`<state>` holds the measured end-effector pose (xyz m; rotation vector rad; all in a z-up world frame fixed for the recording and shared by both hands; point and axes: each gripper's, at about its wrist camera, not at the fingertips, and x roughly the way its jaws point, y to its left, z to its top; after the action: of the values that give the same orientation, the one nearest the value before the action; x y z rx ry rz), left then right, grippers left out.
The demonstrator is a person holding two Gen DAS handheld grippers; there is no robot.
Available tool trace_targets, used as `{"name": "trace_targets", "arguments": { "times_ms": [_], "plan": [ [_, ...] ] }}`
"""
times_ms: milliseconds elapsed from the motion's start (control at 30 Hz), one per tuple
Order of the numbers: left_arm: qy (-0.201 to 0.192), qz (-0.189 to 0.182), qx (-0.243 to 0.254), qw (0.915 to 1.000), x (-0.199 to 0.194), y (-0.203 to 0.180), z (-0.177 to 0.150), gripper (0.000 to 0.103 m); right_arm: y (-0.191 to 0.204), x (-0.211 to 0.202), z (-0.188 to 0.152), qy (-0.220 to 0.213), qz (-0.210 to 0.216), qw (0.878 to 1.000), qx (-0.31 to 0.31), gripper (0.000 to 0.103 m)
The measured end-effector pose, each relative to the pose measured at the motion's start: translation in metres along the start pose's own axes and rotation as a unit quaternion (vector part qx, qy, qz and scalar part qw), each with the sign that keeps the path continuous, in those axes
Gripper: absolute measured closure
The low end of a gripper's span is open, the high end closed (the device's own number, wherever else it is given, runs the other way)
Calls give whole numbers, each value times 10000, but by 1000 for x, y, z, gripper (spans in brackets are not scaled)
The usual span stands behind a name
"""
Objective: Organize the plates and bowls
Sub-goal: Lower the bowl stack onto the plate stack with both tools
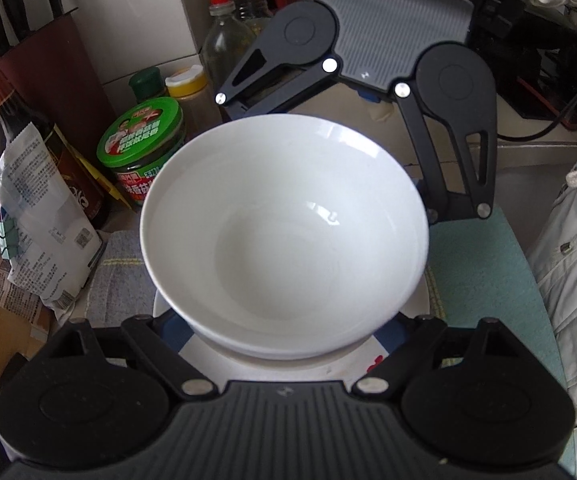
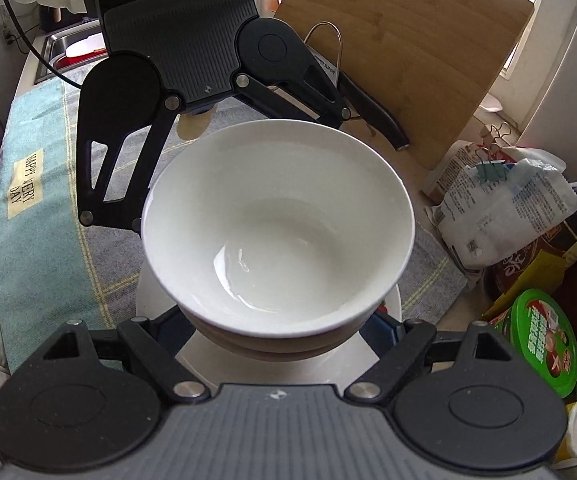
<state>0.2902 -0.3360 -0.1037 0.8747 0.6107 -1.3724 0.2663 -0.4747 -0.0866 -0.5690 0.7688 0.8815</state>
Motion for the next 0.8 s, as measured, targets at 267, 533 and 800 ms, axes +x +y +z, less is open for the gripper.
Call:
{"name": "trace_targets", "arguments": {
  "times_ms": [267,533,800],
  "plan": [
    [118,-111,31,9999,-1,8,0,13,-4,6,1,1,69,9999,133,13],
    [140,-161,-5,9998,-1,9,-2,13,-7,14,1,67,110,9998,182,13],
    [136,-273,-41,9995,3,13,-1,13,-10,17,-2,152,158,9994,264,13]
  ]
}}
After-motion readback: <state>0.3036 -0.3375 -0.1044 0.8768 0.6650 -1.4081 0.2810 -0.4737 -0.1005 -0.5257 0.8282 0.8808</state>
